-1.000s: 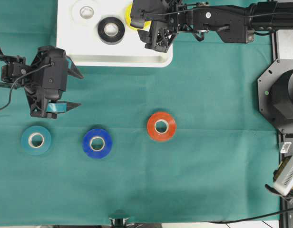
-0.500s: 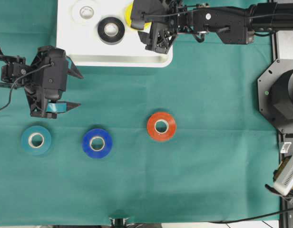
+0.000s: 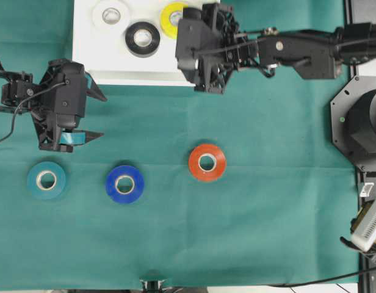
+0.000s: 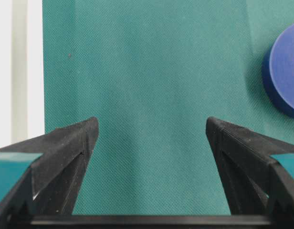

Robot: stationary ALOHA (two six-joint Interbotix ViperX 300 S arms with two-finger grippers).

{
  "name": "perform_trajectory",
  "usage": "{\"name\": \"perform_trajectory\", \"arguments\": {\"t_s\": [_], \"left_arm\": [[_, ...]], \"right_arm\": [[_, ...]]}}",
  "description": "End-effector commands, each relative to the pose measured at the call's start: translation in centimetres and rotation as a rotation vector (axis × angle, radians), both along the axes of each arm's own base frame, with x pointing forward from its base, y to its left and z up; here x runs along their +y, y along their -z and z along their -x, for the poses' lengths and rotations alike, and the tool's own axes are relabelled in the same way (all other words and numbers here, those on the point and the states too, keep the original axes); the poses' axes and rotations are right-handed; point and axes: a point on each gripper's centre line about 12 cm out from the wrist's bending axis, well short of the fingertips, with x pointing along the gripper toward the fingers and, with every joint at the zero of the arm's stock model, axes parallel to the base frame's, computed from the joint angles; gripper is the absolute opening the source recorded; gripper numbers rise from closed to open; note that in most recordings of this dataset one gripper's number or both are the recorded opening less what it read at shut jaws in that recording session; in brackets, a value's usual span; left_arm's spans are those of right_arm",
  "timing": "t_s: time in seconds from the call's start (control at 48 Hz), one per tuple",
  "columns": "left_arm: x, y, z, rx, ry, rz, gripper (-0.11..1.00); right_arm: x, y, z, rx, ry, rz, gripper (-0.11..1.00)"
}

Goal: Put the tape alternately from left to right into the white case.
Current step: 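Release the yellow tape and move the right gripper over the red tape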

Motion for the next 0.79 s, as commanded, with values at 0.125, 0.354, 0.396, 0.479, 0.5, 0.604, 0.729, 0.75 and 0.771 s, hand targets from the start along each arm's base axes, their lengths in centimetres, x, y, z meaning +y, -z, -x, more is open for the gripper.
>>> {"name": "perform_trajectory", "arguments": {"t_s": [0.125, 0.354, 0.396, 0.479, 0.5, 0.604, 0.729, 0.75, 0.771], "left_arm": [[-0.1, -0.7, -0.3, -0.029, 0.003, 0.0, 0.98], [-0.1, -0.8, -0.3, -0.032, 0.003, 0.0, 0.98], [-0.1, -0.8, -0.3, -0.031, 0.003, 0.0, 0.98], [-0.1, -0.8, -0.3, -0.031, 0.002, 0.001, 0.98], [-0.1, -0.8, -0.3, -0.032, 0.002, 0.001, 0.98], [-0.1, -0.8, -0.3, -0.032, 0.002, 0.001, 0.98], [-0.1, -0.8, -0.3, -0.032, 0.002, 0.001, 0.98], [-0.1, -0.8, -0.3, -0.032, 0.002, 0.001, 0.98], [-0.1, -0.8, -0.3, -0.032, 0.003, 0.0, 0.98]], "right_arm": [[2.8, -1.8, -0.3, -0.063, -0.084, 0.004, 0.85], [5.1, -1.9, -0.1, -0.064, -0.143, 0.001, 0.85], [5.4, -1.8, -0.1, -0.063, -0.153, 0.0, 0.85], [6.1, -1.7, 0.1, -0.059, -0.168, -0.002, 0.85], [6.2, -1.6, 0.2, -0.057, -0.17, -0.003, 0.85], [7.2, -1.4, 0.4, -0.05, -0.198, -0.005, 0.85], [8.2, -1.0, 0.8, -0.04, -0.223, -0.011, 0.85], [8.4, -1.0, 0.9, -0.037, -0.227, -0.011, 0.85], [8.6, -0.9, 0.9, -0.035, -0.232, -0.011, 0.85]]}}
